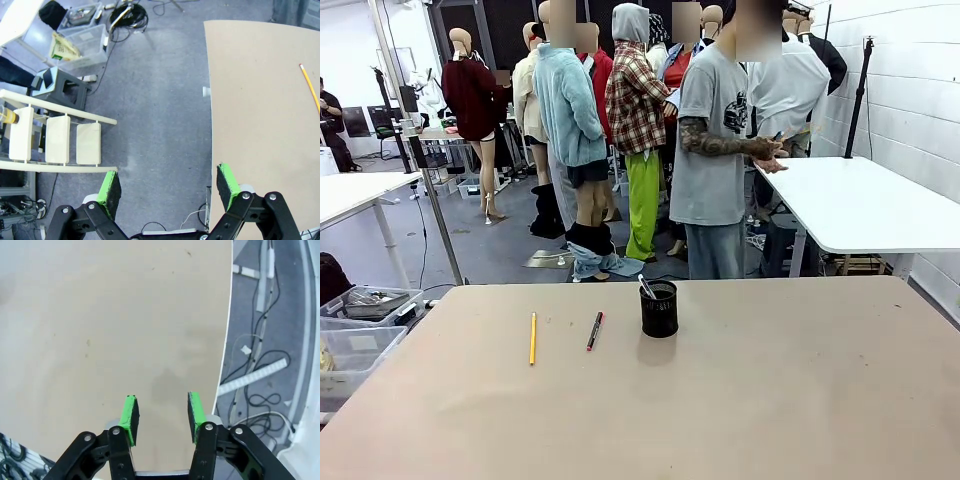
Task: Place the pens into the pen holder.
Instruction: Pick up a writing instrument from the table and place it into the Pen holder.
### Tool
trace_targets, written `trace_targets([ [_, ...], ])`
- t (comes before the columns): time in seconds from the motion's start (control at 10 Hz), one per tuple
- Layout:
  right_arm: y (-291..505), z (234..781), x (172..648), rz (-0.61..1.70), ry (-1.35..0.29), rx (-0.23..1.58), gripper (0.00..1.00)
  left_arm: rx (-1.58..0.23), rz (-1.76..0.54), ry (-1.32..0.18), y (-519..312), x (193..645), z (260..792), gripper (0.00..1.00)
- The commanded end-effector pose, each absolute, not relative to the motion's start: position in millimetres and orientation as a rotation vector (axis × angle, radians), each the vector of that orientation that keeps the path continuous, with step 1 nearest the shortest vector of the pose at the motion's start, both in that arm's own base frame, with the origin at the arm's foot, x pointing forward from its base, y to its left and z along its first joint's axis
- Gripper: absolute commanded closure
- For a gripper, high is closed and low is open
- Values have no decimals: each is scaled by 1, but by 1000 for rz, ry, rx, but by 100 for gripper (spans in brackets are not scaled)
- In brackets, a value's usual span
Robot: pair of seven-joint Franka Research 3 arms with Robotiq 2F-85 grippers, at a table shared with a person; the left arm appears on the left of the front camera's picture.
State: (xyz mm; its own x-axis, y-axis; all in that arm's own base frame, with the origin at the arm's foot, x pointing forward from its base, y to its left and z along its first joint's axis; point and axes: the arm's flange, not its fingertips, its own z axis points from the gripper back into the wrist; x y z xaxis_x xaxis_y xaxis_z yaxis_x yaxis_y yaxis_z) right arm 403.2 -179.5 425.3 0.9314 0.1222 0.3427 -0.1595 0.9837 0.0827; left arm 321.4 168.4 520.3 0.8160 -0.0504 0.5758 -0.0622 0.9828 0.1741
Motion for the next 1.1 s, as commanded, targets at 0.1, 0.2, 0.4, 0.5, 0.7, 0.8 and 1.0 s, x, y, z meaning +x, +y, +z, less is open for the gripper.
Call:
trace_targets([
  [0.1, -179, 429, 404, 156, -356, 109, 49, 189, 6, -617, 168, 321, 520, 0],
  [0.2, -179, 429, 404, 156, -356, 109, 49, 101, -74, -625, 126, 340, 524, 0],
  [0.4, -179, 429, 404, 156, -356, 109, 49, 92, -67, -564, 49, 380, 527, 0],
  [0.5, -179, 429, 404, 156, -356, 109, 49, 99, -111, -547, 18, 389, 526, 0],
  [0.7, -179, 429, 404, 156, -356, 109, 49, 38, -118, -479, -48, 408, 511, 0],
  [0.8, -179, 429, 404, 156, -356, 109, 49, 51, -72, -448, -81, 419, 497, 0],
  [1.0, -179, 429, 404, 156, -356, 109, 49, 83, 129, -410, -104, 431, 478, 0],
])
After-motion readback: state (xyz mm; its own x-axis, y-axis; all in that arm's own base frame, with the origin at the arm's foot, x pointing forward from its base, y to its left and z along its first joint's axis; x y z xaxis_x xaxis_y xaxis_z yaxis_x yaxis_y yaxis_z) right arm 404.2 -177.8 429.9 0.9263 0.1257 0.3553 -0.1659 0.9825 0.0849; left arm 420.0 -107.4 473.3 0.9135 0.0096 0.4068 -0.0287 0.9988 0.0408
